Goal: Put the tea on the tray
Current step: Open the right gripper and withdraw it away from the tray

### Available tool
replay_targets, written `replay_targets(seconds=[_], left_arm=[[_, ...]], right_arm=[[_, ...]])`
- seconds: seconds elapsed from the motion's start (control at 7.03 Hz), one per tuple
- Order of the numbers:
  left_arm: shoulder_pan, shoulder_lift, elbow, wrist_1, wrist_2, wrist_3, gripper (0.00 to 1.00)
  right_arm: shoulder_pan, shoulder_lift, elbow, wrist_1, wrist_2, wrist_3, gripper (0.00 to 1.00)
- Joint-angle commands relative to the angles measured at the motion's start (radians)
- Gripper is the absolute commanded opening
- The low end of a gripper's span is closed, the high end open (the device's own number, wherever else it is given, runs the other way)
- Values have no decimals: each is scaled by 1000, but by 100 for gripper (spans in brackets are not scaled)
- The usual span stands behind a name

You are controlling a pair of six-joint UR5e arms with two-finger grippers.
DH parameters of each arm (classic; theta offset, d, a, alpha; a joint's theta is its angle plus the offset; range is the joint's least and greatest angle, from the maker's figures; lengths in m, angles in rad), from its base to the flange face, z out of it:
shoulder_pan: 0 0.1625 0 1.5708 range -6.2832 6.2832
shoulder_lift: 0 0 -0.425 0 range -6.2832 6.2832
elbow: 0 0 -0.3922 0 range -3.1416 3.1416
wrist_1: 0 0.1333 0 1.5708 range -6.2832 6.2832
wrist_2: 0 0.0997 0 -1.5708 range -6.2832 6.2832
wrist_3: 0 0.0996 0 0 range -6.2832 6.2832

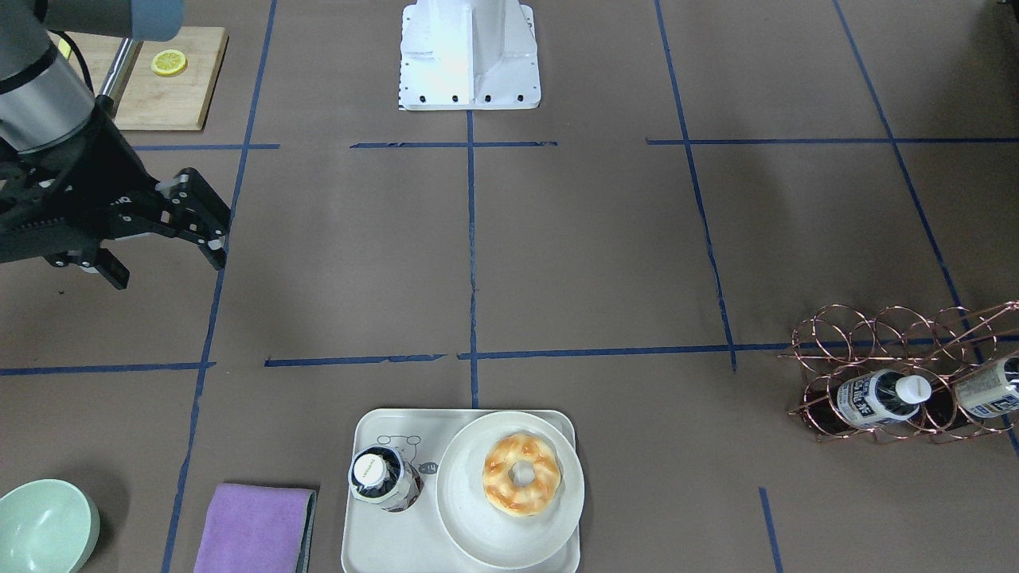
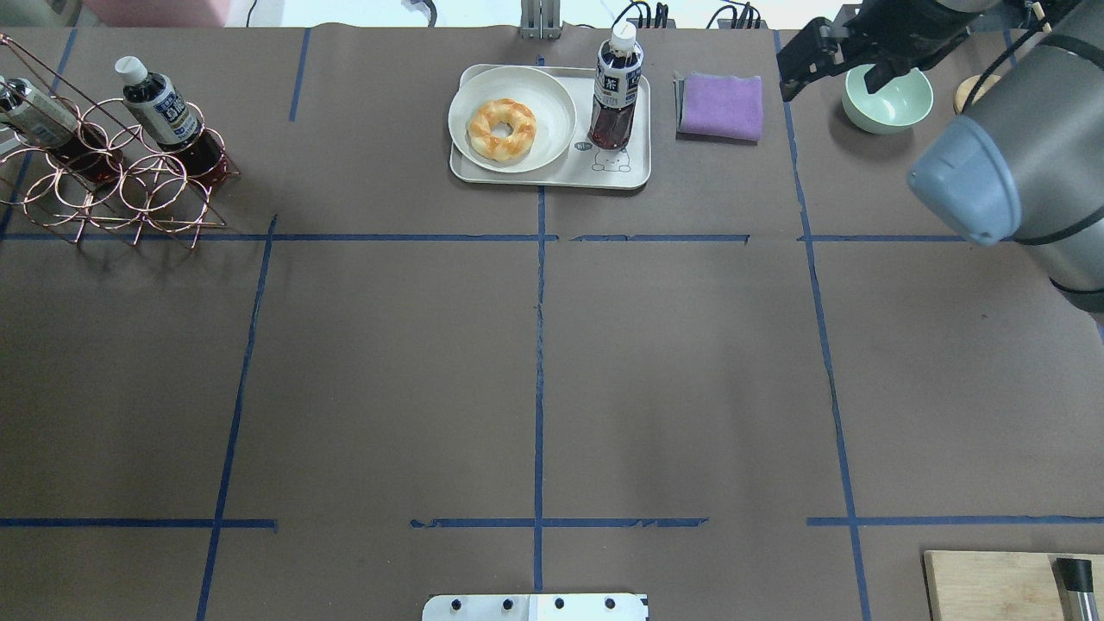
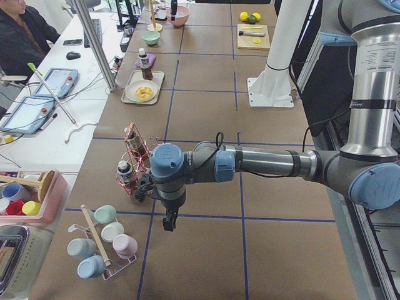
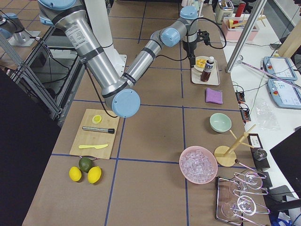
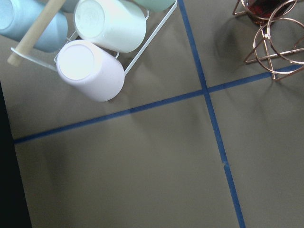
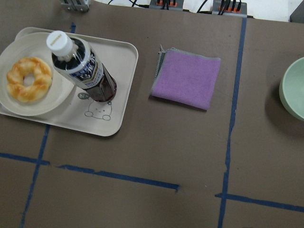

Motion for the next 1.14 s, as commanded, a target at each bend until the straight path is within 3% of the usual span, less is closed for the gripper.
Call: replay_targets(seconds=[0.0,0.28,1.0], left_arm=[[1,13,3,2,-50,-109,100],[9,42,7,-12,-52,-106,100],[73,68,7,-12,-50,-108,100]], right_arm=[[63,-118,39,-1,73,-106,100],[189,-256,41,1,182,-332,100],[401,-531,3,2,208,-738,100]])
